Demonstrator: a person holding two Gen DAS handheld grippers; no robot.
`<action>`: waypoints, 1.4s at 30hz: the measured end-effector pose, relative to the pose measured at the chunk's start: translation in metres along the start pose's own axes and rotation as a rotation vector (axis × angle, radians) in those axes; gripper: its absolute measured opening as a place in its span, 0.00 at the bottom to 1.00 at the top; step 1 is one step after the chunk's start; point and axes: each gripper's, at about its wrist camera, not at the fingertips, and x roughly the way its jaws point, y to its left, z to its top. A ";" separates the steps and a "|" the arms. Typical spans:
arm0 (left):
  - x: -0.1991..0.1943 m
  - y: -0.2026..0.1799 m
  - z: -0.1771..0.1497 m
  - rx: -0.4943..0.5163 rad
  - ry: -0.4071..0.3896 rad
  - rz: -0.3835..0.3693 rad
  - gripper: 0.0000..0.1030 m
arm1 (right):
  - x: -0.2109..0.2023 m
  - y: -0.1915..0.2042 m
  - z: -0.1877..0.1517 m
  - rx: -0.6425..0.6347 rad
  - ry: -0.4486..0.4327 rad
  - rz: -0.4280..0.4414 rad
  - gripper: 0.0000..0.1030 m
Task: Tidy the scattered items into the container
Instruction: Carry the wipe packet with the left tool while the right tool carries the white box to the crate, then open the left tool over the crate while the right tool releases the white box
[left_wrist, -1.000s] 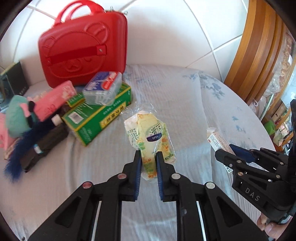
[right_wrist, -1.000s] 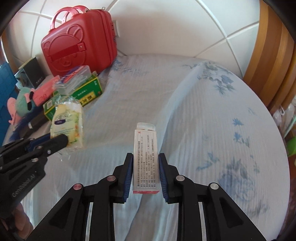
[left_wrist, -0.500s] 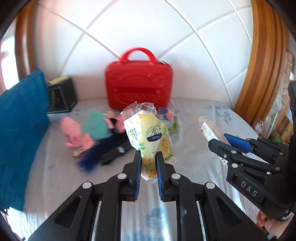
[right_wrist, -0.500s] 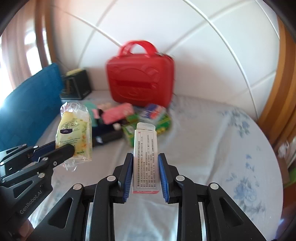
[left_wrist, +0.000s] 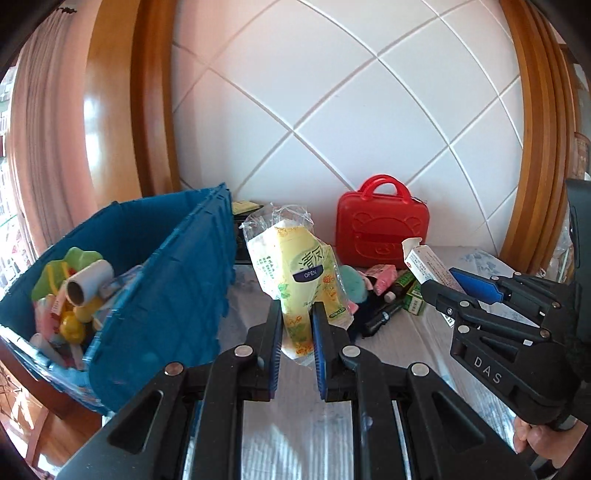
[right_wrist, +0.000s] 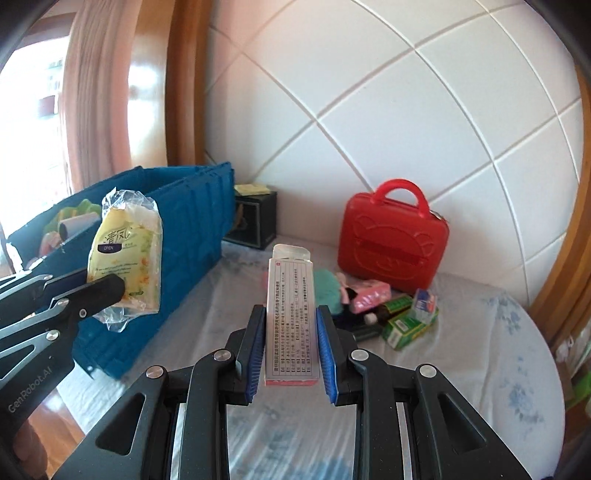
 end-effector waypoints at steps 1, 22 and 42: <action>-0.005 0.011 0.001 -0.010 -0.005 0.014 0.15 | -0.001 0.014 0.004 -0.009 -0.005 0.011 0.26; -0.022 0.260 0.014 -0.140 0.081 0.300 0.15 | 0.053 0.244 0.098 -0.151 0.061 0.402 0.26; 0.109 0.410 0.013 -0.133 0.506 0.150 0.31 | 0.200 0.405 0.149 -0.191 0.332 0.204 0.26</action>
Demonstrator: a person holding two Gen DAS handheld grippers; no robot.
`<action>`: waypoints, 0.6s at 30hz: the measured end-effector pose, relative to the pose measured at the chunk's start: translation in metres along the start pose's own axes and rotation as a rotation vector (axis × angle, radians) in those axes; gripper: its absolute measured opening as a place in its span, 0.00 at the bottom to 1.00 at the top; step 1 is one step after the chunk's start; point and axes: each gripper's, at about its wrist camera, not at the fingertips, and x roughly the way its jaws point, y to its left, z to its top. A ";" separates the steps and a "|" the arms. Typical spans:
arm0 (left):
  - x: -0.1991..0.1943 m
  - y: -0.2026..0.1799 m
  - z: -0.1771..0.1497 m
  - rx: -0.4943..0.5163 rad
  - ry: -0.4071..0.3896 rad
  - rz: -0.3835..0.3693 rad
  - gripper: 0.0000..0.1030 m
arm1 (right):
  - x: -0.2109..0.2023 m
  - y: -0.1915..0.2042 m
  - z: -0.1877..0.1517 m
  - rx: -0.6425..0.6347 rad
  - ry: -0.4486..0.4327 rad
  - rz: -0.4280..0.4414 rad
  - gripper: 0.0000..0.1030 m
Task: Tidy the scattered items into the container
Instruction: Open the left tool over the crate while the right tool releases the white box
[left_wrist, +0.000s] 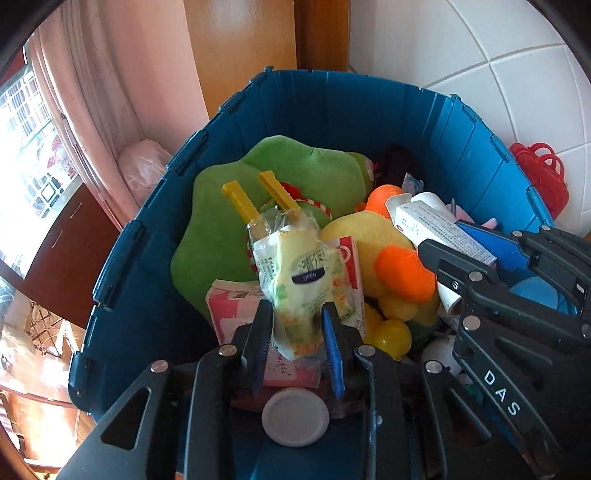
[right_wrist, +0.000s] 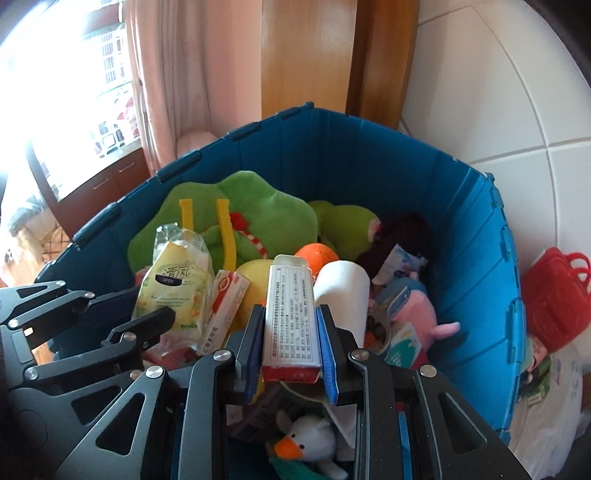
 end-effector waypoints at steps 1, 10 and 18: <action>0.003 0.001 0.000 -0.001 0.006 -0.002 0.38 | 0.003 0.001 0.000 -0.006 0.005 -0.013 0.26; -0.001 0.007 -0.002 0.003 -0.014 0.001 0.56 | 0.003 0.002 0.002 0.006 -0.002 -0.061 0.49; -0.037 0.000 -0.014 0.003 -0.097 -0.013 0.66 | -0.056 -0.025 -0.021 0.078 -0.096 -0.079 0.95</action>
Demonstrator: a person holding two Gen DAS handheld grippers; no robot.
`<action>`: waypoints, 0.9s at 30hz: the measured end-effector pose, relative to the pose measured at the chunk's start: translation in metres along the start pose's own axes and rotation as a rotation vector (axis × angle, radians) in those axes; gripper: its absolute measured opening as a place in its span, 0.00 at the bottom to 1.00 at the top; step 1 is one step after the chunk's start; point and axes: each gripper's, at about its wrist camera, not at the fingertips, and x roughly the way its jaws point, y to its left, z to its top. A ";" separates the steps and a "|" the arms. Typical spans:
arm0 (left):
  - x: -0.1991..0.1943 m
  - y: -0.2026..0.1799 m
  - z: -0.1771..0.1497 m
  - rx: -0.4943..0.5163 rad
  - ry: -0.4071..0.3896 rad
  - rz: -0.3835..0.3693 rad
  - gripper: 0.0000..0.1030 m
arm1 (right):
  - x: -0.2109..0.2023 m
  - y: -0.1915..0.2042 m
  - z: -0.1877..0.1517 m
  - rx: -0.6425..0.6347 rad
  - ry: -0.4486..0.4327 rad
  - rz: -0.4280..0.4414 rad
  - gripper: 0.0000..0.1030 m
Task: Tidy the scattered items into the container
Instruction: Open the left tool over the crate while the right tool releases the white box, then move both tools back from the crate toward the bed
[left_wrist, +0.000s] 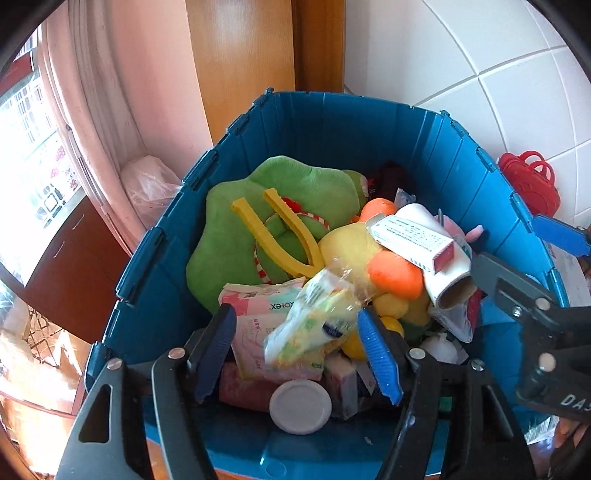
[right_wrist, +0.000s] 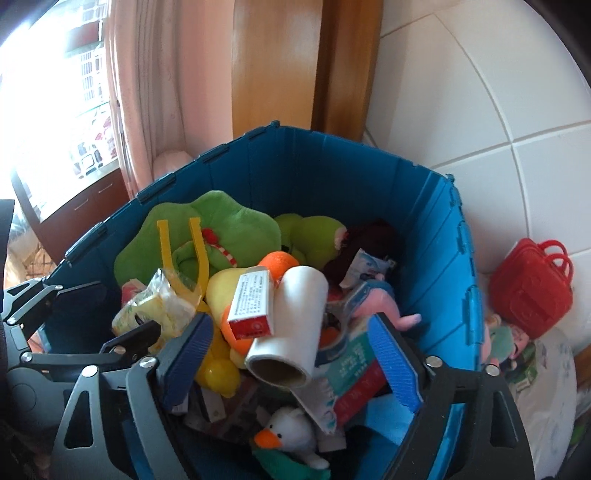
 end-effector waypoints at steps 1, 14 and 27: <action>-0.006 -0.003 -0.002 0.000 -0.008 -0.004 0.66 | -0.011 -0.006 -0.004 0.007 -0.017 -0.009 0.97; -0.092 -0.071 -0.061 -0.027 -0.168 -0.076 0.82 | -0.126 -0.094 -0.099 0.145 -0.107 -0.045 1.00; -0.143 -0.120 -0.114 -0.051 -0.206 -0.003 0.82 | -0.174 -0.112 -0.155 0.147 -0.126 0.014 1.00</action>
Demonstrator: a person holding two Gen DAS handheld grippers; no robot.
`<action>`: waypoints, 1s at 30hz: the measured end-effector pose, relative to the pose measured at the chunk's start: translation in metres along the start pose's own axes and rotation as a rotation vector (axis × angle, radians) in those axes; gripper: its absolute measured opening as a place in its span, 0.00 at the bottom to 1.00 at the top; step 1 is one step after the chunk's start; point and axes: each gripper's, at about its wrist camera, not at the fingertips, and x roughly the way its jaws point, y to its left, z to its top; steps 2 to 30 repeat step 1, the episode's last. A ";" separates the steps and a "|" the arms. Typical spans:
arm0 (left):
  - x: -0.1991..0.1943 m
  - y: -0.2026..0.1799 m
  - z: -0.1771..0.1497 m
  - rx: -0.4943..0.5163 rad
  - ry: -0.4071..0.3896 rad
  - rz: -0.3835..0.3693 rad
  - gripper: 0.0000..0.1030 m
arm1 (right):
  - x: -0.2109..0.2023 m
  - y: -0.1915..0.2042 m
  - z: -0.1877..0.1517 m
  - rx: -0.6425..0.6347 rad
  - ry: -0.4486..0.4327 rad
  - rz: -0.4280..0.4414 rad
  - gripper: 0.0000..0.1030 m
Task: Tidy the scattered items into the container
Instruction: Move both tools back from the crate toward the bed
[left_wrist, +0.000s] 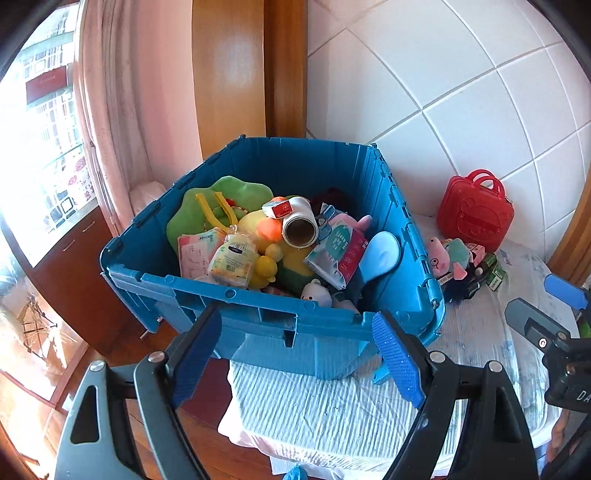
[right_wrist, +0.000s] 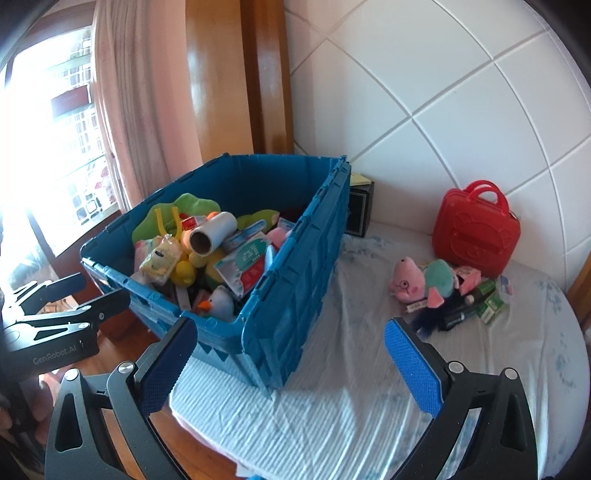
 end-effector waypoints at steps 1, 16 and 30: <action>-0.004 -0.002 -0.002 0.003 -0.003 -0.002 0.82 | -0.002 0.000 -0.001 -0.002 -0.003 0.001 1.00; -0.004 -0.002 -0.002 0.003 -0.003 -0.002 0.82 | -0.002 0.000 -0.001 -0.002 -0.003 0.001 1.00; -0.004 -0.002 -0.002 0.003 -0.003 -0.002 0.82 | -0.002 0.000 -0.001 -0.002 -0.003 0.001 1.00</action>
